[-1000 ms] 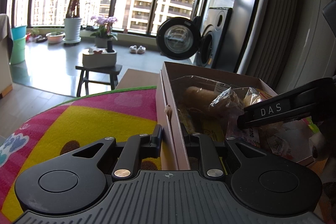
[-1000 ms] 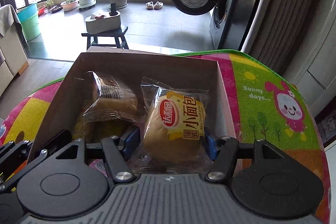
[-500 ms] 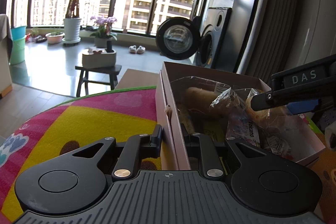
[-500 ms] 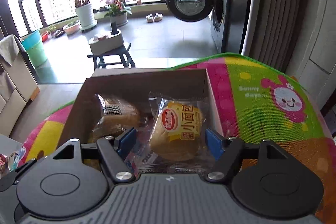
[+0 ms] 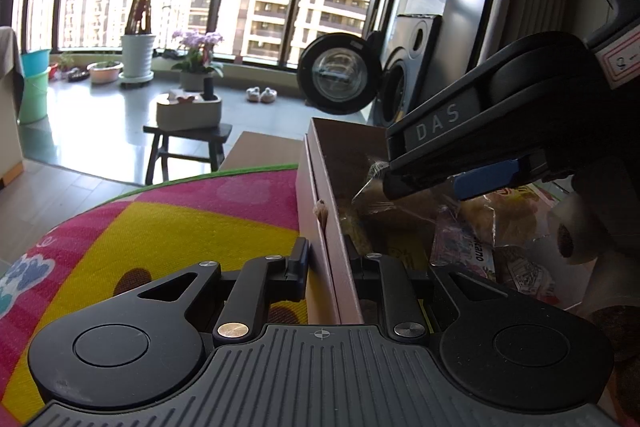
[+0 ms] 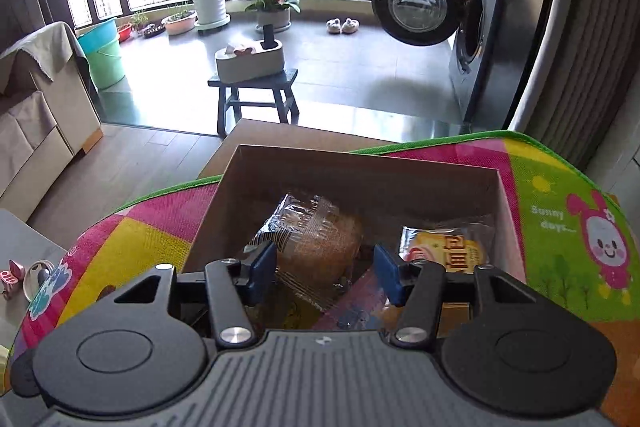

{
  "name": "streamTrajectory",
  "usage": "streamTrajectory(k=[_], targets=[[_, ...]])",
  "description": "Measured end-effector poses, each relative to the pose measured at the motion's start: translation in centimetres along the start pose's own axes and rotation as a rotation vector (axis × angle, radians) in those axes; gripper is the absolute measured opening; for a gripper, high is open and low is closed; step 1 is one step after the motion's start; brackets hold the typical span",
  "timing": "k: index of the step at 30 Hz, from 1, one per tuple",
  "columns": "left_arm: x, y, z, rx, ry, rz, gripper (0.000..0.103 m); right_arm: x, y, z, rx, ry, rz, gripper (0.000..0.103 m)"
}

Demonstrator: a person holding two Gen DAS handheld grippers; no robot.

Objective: Organize objects
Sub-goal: 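Push the snacks down inside the box with the right tool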

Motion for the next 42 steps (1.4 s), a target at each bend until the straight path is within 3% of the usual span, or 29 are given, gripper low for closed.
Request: streamTrajectory(k=[4,8,16,23,28,30,32,34,38,42], targets=[[0.0,0.0,-0.1,-0.001,0.001,-0.001,0.019,-0.1,0.7,-0.6,-0.04,-0.018,-0.047,0.054],[0.1,0.0,-0.1,-0.001,0.001,-0.001,0.019,-0.5,-1.3,-0.7,0.083,0.053,0.099,0.054],[0.1,0.1,-0.1,-0.001,0.002,-0.001,0.019,-3.7,-5.4,-0.5,0.116,-0.068,0.0,0.054],[0.1,0.0,0.0,-0.001,0.001,-0.001,0.019,-1.8,-6.2,-2.6,0.087,0.011,-0.049,0.052],[0.1,0.0,0.0,-0.003,0.001,-0.002,0.019,-3.8,-7.1,-4.0,0.05,-0.053,-0.056,0.052],[0.1,0.0,-0.2,-0.004,0.0,-0.002,0.019,-6.3,-7.5,-5.1,0.005,-0.116,-0.048,0.058],[0.1,0.0,-0.2,-0.006,0.003,-0.001,0.019,-8.5,-8.5,-6.6,-0.036,-0.173,-0.034,0.072],[0.1,-0.1,-0.2,-0.003,0.005,0.0,0.019,-9.9,-9.7,-8.3,-0.063,-0.189,0.006,0.077],[0.7,-1.6,0.3,0.06,0.034,0.063,0.016,-9.1,-11.6,-11.8,-0.145,-0.167,0.074,0.077],[3.7,-4.7,1.6,0.12,0.078,0.106,0.015,-6.4,-13.5,-13.3,-0.143,-0.179,0.026,0.077]])
Point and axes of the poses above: each gripper's, at about its wrist camera, not at the fingertips, and x roughly the way its jaws point, y to its left, z to its top, the point moved 1 cm from there along x, roughly the way its jaws point, and after that the axes turned 5 degrees about -z, right-handed, at the moved point
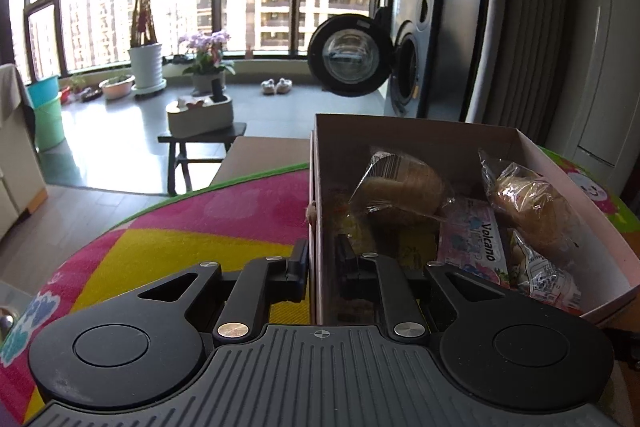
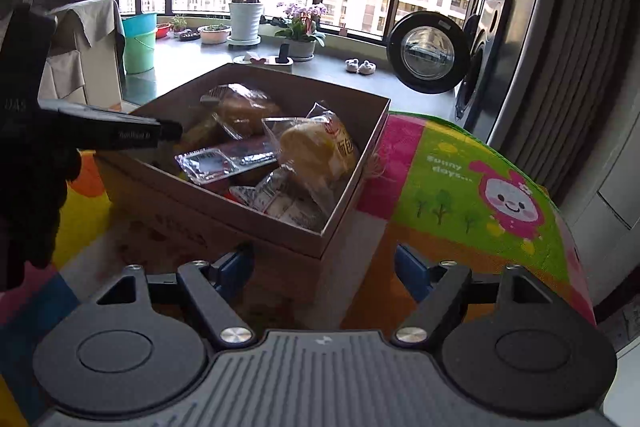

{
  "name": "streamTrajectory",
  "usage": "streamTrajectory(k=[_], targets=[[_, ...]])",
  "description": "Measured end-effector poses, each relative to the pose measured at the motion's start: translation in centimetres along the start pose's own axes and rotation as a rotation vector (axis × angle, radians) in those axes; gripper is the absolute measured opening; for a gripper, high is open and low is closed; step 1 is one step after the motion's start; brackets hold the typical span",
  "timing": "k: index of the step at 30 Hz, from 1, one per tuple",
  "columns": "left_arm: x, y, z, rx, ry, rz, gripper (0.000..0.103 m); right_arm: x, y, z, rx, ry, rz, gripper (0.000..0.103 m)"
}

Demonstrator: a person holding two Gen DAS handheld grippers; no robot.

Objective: Organize objects
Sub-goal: 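Push the snacks down inside the box with the right tool, then set the pink box down on the mat with the left tool and release it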

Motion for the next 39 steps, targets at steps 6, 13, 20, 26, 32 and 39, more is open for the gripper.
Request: streamTrajectory(k=[6,13,20,26,32,39], targets=[[5.2,-5.4,2.5,0.105,0.022,0.019,0.024,2.2,-5.8,-0.3,0.167,-0.012,-0.124,0.077],[5.4,-4.1,2.6,0.027,0.074,0.105,0.057,-2.3,-8.4,-2.7,0.254,-0.067,-0.194,0.092],[-8.3,-4.8,-0.3,0.06,-0.233,0.09,0.054,-9.6,-4.0,-6.8,0.268,-0.076,-0.131,0.103],[-15.2,-7.4,-8.1,0.141,-0.144,-0.037,0.055,-8.7,1.4,-8.9,0.197,0.014,-0.155,0.103],[-13.3,-8.2,-11.7,0.115,-0.012,-0.038,0.054,-7.7,0.5,-9.8,0.284,0.075,-0.2,0.103],[-12.6,-8.1,-12.1,0.096,0.021,-0.095,0.052,-7.2,0.6,-9.2,0.309,0.104,-0.253,0.103]])
Point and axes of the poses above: each gripper's, at about its wrist camera, not at the fingertips, and x roughly the way its jaws point, y to its left, z to its top, the point moved 1 cm from there along x, roughly the way its jaws point, and after that the axes turned 5 degrees about -z, right-handed, at the moved point
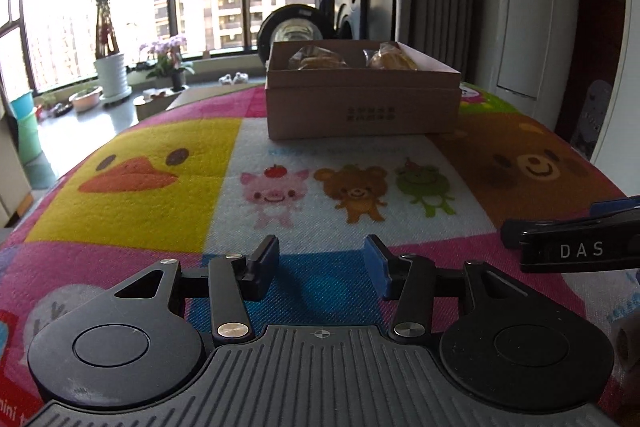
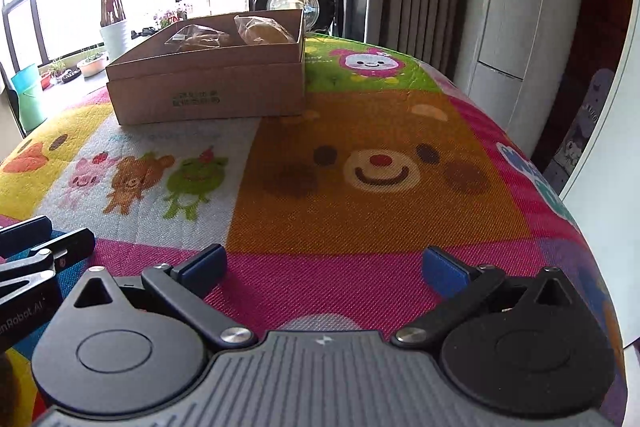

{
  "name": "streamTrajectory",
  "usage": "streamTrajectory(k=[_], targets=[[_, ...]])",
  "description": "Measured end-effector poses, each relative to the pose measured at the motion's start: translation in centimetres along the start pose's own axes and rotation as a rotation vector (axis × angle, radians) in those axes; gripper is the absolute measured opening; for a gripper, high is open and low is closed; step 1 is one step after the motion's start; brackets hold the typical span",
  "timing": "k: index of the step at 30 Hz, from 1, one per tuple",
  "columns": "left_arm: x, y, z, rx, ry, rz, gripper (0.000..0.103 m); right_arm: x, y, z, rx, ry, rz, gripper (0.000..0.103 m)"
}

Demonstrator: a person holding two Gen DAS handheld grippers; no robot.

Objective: Organize objects

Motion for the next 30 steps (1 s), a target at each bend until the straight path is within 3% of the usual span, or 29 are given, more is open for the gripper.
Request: streamTrajectory(k=[4,9,13,30], targets=[[0.5,-0.2,0.4,-0.004,0.004,0.004,0.054,0.0,1.3,0.1,-0.081,-0.033,0.036,0.103],[0.5,-0.3,0.3,-0.005,0.005,0.011,0.055,0.4,-0.1,0.0,0.011,-0.021,0.107,0.103],[0.4,-0.4,0.3,-0.002,0.005,0.012,0.055,0.2,0.3,-0.9,-0.041,-0.084,0.104,0.103],[0.5,-0.7,0.4,-0.016,0.003,0.036,0.055,1.0,0.5,-0.2,-0.038,-0.081,0.104,0.103]])
Point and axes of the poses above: each gripper's, at about its wrist camera, not at the fingertips, and x roughly the way its jaws point, y to its left, z to its top, the point moved 1 cm from there along x, roughly the way its jaws point, and after that the axes turned 5 degrees about -z, right-handed, at the moved point
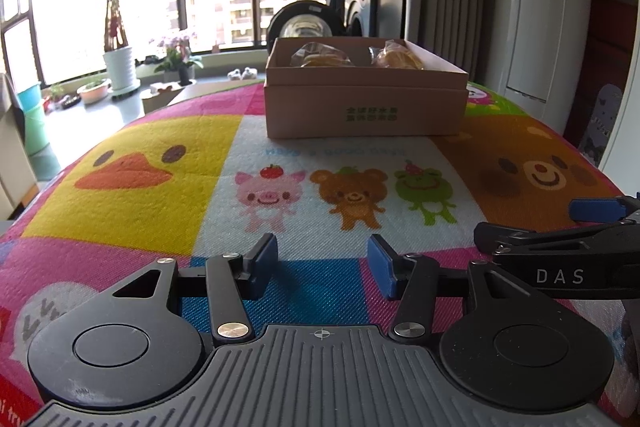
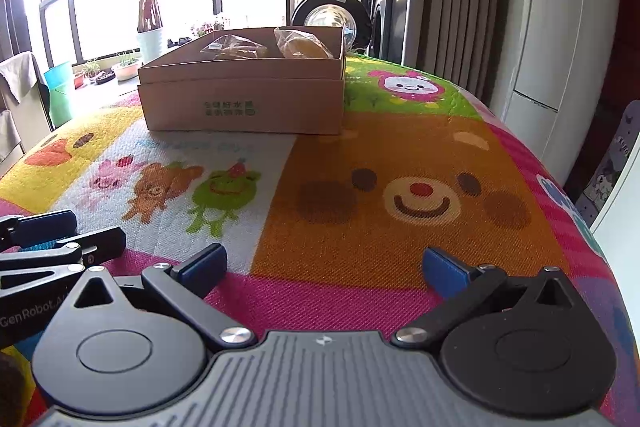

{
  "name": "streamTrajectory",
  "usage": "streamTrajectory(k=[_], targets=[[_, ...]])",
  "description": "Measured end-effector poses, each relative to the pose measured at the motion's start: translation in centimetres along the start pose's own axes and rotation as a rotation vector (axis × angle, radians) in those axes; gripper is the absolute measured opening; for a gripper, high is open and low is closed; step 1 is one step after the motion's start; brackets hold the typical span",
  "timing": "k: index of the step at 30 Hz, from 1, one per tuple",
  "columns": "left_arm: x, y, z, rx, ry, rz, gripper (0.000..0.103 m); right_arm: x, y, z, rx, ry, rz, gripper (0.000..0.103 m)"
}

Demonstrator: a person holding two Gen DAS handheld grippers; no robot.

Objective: Organize objects

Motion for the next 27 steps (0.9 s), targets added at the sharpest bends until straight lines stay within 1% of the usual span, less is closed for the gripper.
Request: streamTrajectory(k=[6,14,27], targets=[[-0.06,0.12,-0.01,-0.012,-0.001,-0.008,0.055,-0.03,0.02,0.05,-0.002,0.0,-0.002,0.103],[-0.11,0.1,0.07,-0.019,-0.001,0.011,0.057,-0.08,0.01,0.02,-0.002,0.0,-0.002,0.103],[-0.09,0.27,0.16,-0.036,-0.002,-0.001,0.057,0.04,0.1,0.07,-0.002,0.0,-0.002,0.103]])
Point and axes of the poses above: each gripper's, at about its wrist camera, not at the fingertips, and x roughly the way its jaws point, y to its left, z to its top, the point moved 1 cm from there along x, roughly the way its jaws point, and after that the axes turned 5 degrees about -z, right-handed, at the moved point
